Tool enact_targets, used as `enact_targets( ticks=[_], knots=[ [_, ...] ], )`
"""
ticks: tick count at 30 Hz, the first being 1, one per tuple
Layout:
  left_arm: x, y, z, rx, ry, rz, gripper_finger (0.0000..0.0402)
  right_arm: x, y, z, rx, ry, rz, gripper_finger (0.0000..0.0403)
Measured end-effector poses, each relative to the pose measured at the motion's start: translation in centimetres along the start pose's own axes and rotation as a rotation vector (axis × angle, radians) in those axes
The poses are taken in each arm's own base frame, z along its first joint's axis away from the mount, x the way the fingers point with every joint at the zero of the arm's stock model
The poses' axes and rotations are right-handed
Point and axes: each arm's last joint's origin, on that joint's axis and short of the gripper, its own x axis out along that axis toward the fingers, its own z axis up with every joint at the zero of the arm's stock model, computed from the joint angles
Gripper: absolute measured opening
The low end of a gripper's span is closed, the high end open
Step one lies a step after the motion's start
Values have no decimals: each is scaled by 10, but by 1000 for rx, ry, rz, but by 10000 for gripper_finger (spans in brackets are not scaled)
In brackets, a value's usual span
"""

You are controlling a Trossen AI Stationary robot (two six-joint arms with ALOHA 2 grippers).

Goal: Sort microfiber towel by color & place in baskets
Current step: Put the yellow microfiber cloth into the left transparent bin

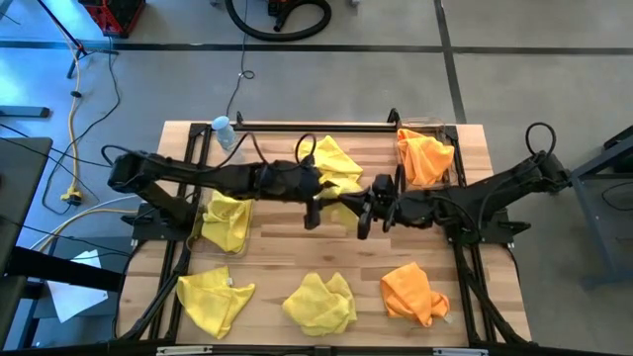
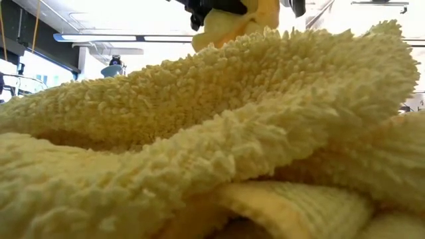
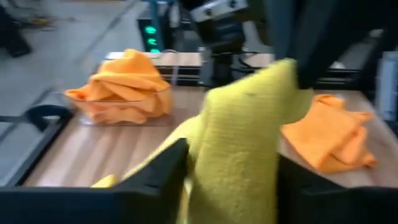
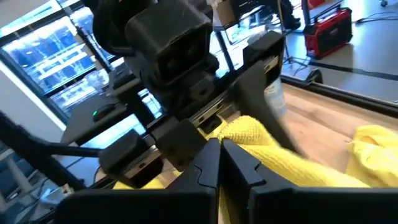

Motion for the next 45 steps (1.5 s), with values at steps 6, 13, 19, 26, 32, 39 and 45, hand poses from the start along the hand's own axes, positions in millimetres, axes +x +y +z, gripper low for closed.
enact_targets(
  ticks=[6,13,19,26,32,39,45],
  knots=[
    [2,14,0,10,-2,-172,12,4,-6,2,49,-5,-30,2],
    [-7,31,-4,16,73,-143,5,5,-19,-8,137,90,-131,62],
    [-30,49,-5,17,155,-76,3,0,-37,-25,202,250,-300,129],
    [-74,62,4,-3,178,40,1,-12,-52,-40,242,413,-470,153],
    [-128,65,11,-121,157,183,1,-22,-67,-46,168,503,-611,154],
    [-195,62,2,-370,147,380,0,-21,-79,-42,60,538,-658,154],
    [-227,54,-13,-558,195,438,0,-15,-92,-35,-38,545,-683,154]
  ],
)
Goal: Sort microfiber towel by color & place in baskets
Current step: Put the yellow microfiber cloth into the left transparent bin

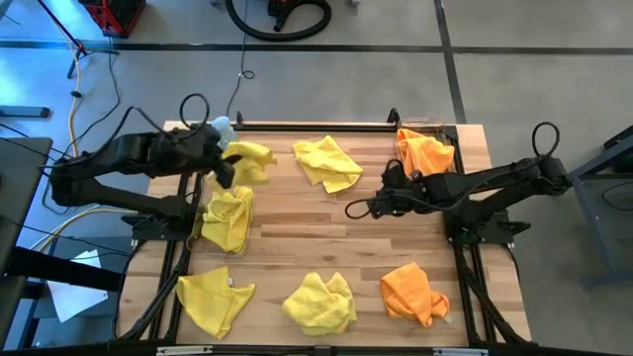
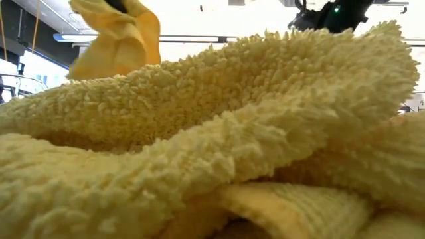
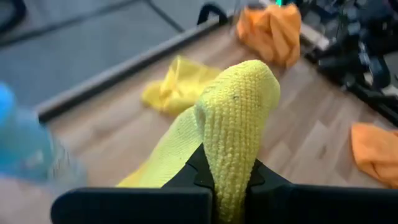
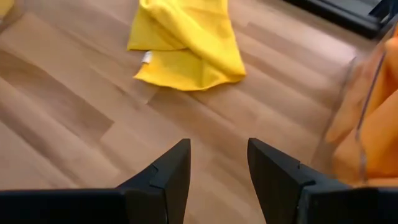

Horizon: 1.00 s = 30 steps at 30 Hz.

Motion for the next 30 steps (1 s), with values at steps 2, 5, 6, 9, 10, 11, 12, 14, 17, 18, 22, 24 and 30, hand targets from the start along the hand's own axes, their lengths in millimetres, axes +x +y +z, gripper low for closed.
enact_targets(
  ticks=[2,5,6,9,10,11,12,14,17,18,22,24,30],
  knots=[
    [-4,1,-7,-22,52,-4,0,3,-3,3,-27,-3,-14,154],
    [-8,3,-18,-49,172,-21,0,6,-7,8,-46,-4,-34,154],
    [-10,4,-22,-52,219,-23,0,7,-8,10,-41,-4,-39,154],
    [-15,9,-36,-58,376,1,0,10,-11,13,-25,-4,-54,154],
    [-17,12,-40,-68,428,20,0,11,-12,14,-23,-4,-57,154],
    [-19,14,-44,-82,479,46,0,11,-13,15,-28,-3,-60,154],
    [-22,17,-48,-97,531,76,0,11,-13,15,-31,-3,-61,154],
    [-24,18,-52,-140,606,85,0,12,-14,16,-34,0,-63,154],
    [-29,17,-56,-168,676,-8,0,13,-14,16,-38,12,-55,154],
    [-30,16,-56,-181,710,-20,0,13,-14,16,-43,13,-55,154],
    [-30,12,-60,-221,828,-75,0,13,-14,17,-34,9,-48,154],
    [-25,9,-59,-213,808,-31,0,13,-13,18,-26,1,-39,154],
    [11,1,-73,-113,724,214,0,13,-8,22,10,-41,8,154]
  ],
)
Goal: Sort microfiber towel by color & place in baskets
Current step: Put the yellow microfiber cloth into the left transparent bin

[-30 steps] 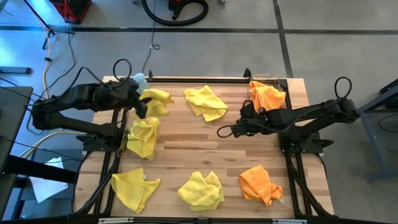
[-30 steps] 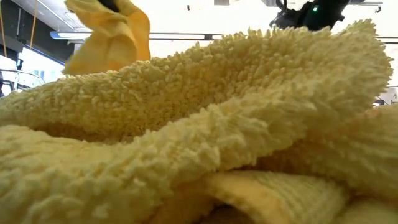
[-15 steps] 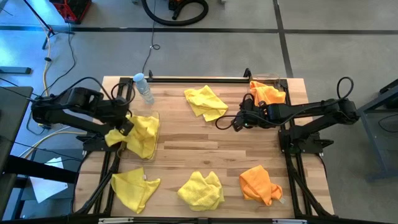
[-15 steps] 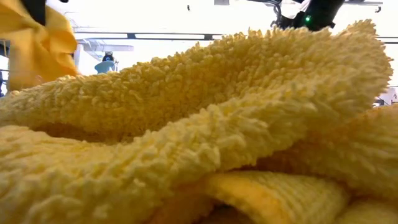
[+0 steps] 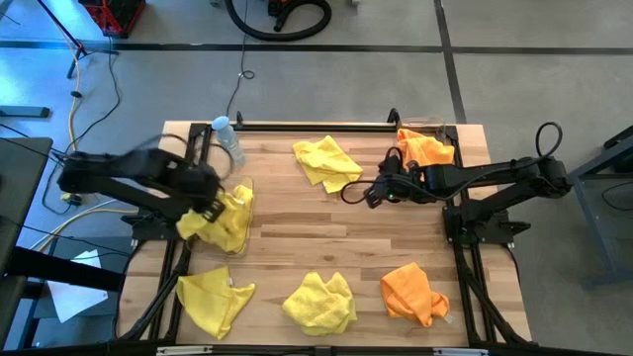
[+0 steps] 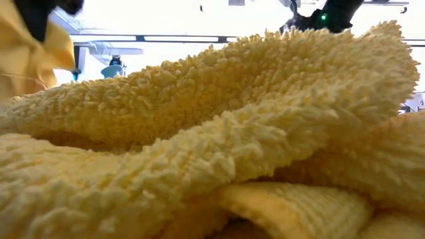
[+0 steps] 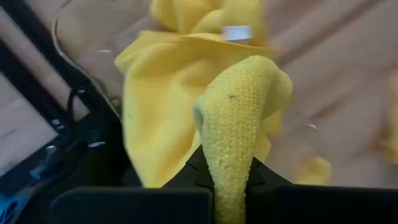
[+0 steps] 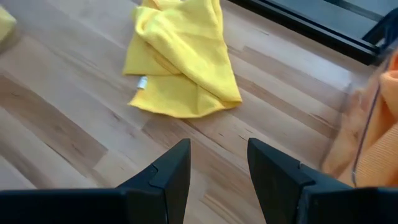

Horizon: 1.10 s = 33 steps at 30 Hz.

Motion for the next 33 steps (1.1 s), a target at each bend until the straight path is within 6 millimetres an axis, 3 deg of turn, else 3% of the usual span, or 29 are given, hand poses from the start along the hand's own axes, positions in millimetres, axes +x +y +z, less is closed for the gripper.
enact_targets(
  ticks=[3,8,12,16,26,33],
  knots=[
    [33,-11,2,5,31,43,0,0,1,1,9,-10,11,154],
    [91,-27,2,9,-13,-41,2,0,1,1,9,-10,12,154],
    [119,-27,-1,-15,-17,-56,14,0,1,1,9,-7,15,154],
    [122,-26,-3,-33,9,-62,41,0,2,1,9,-3,18,154],
    [106,-17,-7,-134,35,-185,142,0,2,1,7,0,20,154],
    [91,-4,-9,-258,30,-277,156,0,2,1,1,0,19,154]
  ],
)
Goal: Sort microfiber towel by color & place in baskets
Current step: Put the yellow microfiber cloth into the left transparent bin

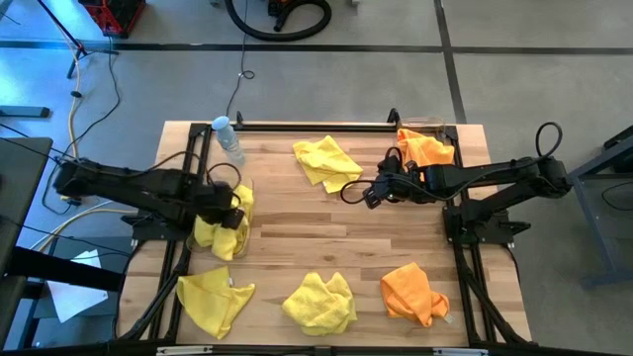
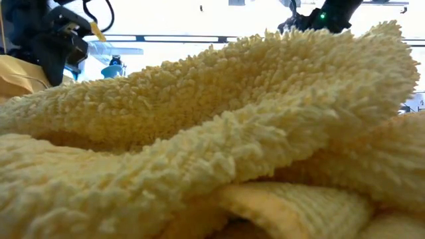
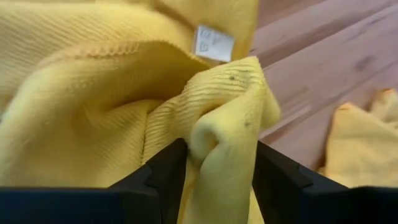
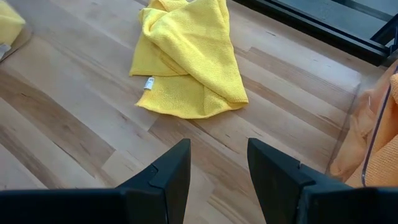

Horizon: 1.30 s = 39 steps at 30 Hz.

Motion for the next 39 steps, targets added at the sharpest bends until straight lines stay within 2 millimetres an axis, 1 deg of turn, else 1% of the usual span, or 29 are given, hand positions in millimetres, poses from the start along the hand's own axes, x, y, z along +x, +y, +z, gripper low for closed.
enact_targets(
  ticks=[2,7,9,11,13,16,20,22,26,29,31,33,37,39],
  knots=[
    [-10,1,0,-5,-27,-16,156,0,0,0,0,0,0,154],
    [-44,2,1,-9,-92,15,144,0,0,0,0,0,0,154],
    [-57,0,1,-5,-130,11,137,0,0,0,0,0,0,154],
    [-65,-4,2,18,-155,-14,132,0,0,0,0,0,0,154],
    [-67,-10,2,27,-168,-41,129,0,0,0,1,0,0,154],
    [-60,-17,2,44,-157,-29,127,0,0,0,9,-1,0,154],
    [-41,-30,0,96,-118,69,126,0,0,0,23,-2,1,154],
    [-32,-32,0,112,-118,163,126,0,0,0,35,-2,1,154],
    [-18,-27,2,99,-128,431,126,0,0,0,41,-4,4,154],
    [-11,-26,5,109,-161,543,126,0,1,1,45,-9,9,154],
    [-5,-26,6,119,-175,547,126,0,1,1,48,-12,13,154],
    [6,-23,7,113,-173,535,126,0,2,2,51,-15,16,154],
    [35,-9,5,87,-140,508,126,0,2,2,56,-21,22,154],
    [45,-1,4,74,-141,511,126,0,3,3,58,-24,26,154]
  ],
)
